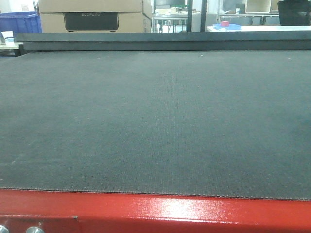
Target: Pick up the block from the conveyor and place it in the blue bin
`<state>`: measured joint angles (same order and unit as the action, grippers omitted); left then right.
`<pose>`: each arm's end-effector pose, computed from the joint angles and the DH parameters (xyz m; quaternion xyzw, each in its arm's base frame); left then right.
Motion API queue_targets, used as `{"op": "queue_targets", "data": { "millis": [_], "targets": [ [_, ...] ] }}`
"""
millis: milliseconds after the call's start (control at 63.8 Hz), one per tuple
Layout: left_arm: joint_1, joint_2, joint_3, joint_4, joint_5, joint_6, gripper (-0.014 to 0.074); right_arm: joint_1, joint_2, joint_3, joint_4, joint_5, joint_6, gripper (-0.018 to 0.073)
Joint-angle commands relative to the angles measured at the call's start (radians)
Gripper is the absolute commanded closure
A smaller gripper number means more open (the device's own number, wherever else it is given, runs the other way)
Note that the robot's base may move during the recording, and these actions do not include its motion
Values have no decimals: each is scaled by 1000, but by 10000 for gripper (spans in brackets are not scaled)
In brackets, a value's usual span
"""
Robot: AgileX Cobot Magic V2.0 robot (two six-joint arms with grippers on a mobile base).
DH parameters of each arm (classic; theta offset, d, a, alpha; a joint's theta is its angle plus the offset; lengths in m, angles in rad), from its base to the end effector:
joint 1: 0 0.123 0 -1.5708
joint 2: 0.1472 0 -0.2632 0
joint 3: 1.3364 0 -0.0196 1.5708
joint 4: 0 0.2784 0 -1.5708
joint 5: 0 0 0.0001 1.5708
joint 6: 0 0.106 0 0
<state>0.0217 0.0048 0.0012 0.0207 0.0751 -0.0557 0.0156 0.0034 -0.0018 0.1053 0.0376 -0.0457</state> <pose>0.1217 0.0028 0.2055 -0.0206 0.7046 -0.0042 0.7093 0.1213 0.0023 0.2108 0.0137 0.6897 0.0285 0.7234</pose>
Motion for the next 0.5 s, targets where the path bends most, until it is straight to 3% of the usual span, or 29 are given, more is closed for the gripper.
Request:
{"op": "queue_targets", "data": {
  "millis": [0, 486],
  "targets": [
    [4, -5, -1, -2, -18, 0, 707, -2, -3, 2, 4, -20, -1, 712],
    [4, -5, -1, -2, -69, 0, 707, -2, -3, 2, 4, -24, -1, 712]
  ]
}}
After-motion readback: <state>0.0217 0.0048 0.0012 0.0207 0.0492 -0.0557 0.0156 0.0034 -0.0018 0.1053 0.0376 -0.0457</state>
